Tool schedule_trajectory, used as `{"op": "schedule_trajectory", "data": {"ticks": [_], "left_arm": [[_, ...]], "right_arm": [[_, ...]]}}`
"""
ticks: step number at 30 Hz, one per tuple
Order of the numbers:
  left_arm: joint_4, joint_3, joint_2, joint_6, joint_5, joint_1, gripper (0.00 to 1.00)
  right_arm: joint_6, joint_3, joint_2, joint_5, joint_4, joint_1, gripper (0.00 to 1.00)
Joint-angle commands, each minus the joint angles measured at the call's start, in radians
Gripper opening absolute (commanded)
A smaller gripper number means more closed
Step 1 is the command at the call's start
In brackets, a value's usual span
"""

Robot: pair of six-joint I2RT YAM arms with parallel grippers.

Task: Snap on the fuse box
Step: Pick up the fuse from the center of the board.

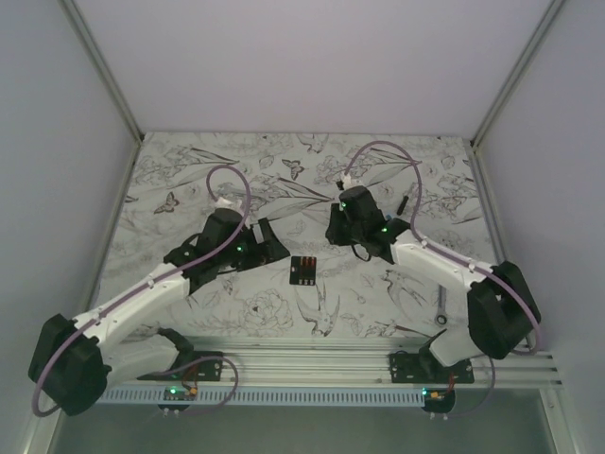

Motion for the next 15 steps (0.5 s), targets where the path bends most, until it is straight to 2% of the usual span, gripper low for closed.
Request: {"op": "schedule_trajectory", "data": {"ticks": [1, 10, 15], "left_arm": [[0.116, -0.014, -0.054, 0.008, -0.161, -0.073, 0.83], [0.279, -0.013, -0.022, 0.057, -0.297, -0.195, 0.65], [0.343, -0.008, 0.014, 0.075, -0.342, -0.217, 0.42]], "right_arm": [[0.147, 0.0, -0.059, -0.022, 0.142, 0.05, 0.23], [0.288, -0.005, -0.102, -0.028, 0.26, 0.137, 0.24], [0.318, -0.012, -0.118, -0.04, 0.286, 0.156, 0.25]]}}
